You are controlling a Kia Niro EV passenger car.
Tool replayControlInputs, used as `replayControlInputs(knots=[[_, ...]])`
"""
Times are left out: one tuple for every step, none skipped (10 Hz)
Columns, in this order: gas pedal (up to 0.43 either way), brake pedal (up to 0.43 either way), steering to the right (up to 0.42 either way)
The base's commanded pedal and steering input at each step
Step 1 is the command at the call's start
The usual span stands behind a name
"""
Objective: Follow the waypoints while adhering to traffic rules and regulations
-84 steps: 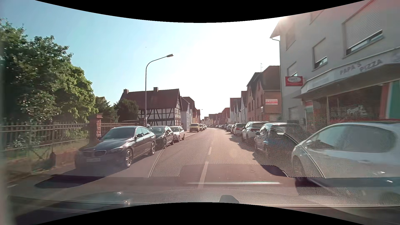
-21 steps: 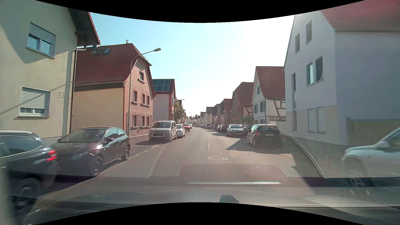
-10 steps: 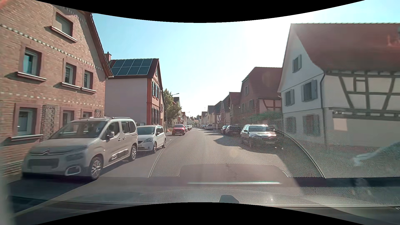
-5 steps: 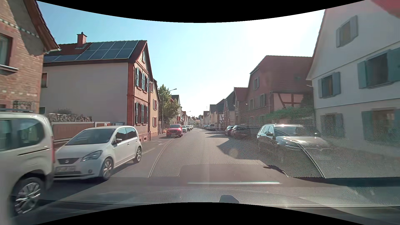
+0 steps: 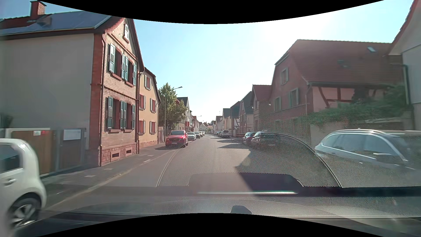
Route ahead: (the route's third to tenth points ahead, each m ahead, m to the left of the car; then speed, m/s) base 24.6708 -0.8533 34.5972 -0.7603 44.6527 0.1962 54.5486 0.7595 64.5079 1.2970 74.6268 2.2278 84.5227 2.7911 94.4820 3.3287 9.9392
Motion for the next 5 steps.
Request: replayControlInputs(knots=[[0.028, 0.0, -0.014], [0.028, 0.0, -0.014], [0.028, 0.0, -0.014], [0.028, 0.0, -0.014], [0.028, 0.0, -0.014]])
